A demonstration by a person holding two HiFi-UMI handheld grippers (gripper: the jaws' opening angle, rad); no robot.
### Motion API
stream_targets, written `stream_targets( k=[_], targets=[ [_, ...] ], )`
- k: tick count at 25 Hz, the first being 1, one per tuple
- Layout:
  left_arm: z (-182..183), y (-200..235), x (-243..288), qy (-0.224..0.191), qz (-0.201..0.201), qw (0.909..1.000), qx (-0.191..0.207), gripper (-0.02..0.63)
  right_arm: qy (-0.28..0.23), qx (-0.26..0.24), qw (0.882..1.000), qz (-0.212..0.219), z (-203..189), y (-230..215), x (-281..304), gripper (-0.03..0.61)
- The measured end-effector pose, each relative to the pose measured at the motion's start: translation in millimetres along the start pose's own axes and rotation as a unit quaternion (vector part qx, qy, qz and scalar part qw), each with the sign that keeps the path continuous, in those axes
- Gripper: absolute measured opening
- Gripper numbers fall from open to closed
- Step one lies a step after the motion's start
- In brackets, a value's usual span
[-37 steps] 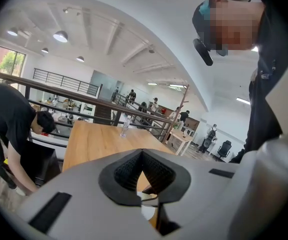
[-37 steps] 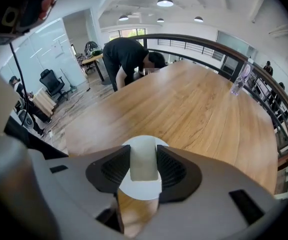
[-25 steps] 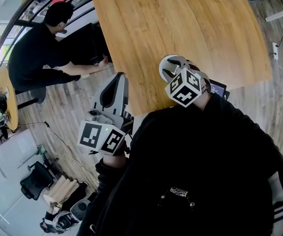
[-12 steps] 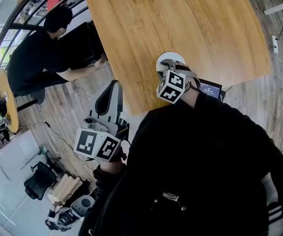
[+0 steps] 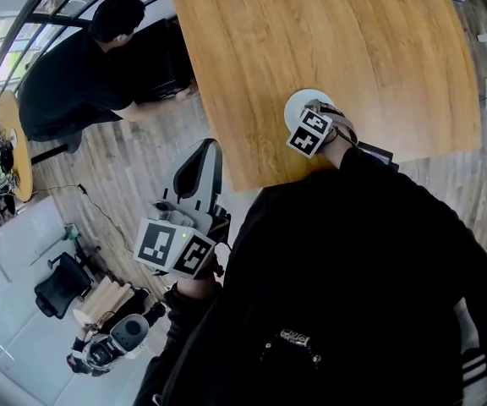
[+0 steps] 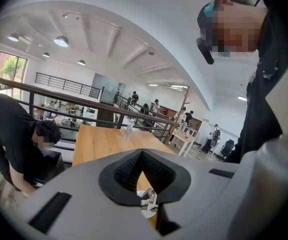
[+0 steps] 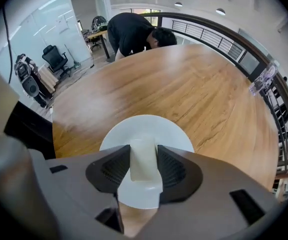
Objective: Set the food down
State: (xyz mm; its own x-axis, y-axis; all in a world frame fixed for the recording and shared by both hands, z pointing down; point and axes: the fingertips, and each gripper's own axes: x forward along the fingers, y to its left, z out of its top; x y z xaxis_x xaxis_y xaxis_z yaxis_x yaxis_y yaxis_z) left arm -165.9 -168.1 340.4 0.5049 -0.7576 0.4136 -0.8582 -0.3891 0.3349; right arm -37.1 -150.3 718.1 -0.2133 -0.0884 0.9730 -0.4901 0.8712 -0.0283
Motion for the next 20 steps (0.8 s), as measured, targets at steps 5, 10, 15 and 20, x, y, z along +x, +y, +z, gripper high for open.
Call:
stream_targets(
  k=[5,10,15,20],
  targets=[
    [4.0,4.9,-2.1,-0.010,-0.001,0.9998,-0.018,-0.002,-0.012,0.010,1.000,0.014,1.5,-0.4,3.8,0.178],
    [12.3,-0.3,3.9,-0.024,-0.018,0.9995,-0.012,-0.002,-0.193,0.123,0.973,0.029,54.4,-32.5,-83.9,0.069],
    [11.7,-21.4,12.0,-0.036,-0.064,0.9973,0.002,-0.002,-0.462,0.234,0.845,0.136,87.7,-60.9,-265.8,0.018],
    [29.7,-23.5,17.3,-0.071,-0.108,0.9912,0.028,-0.002,-0.555,0.118,0.818,0.094,110.2,-50.2,-382.7,0.018]
  ],
)
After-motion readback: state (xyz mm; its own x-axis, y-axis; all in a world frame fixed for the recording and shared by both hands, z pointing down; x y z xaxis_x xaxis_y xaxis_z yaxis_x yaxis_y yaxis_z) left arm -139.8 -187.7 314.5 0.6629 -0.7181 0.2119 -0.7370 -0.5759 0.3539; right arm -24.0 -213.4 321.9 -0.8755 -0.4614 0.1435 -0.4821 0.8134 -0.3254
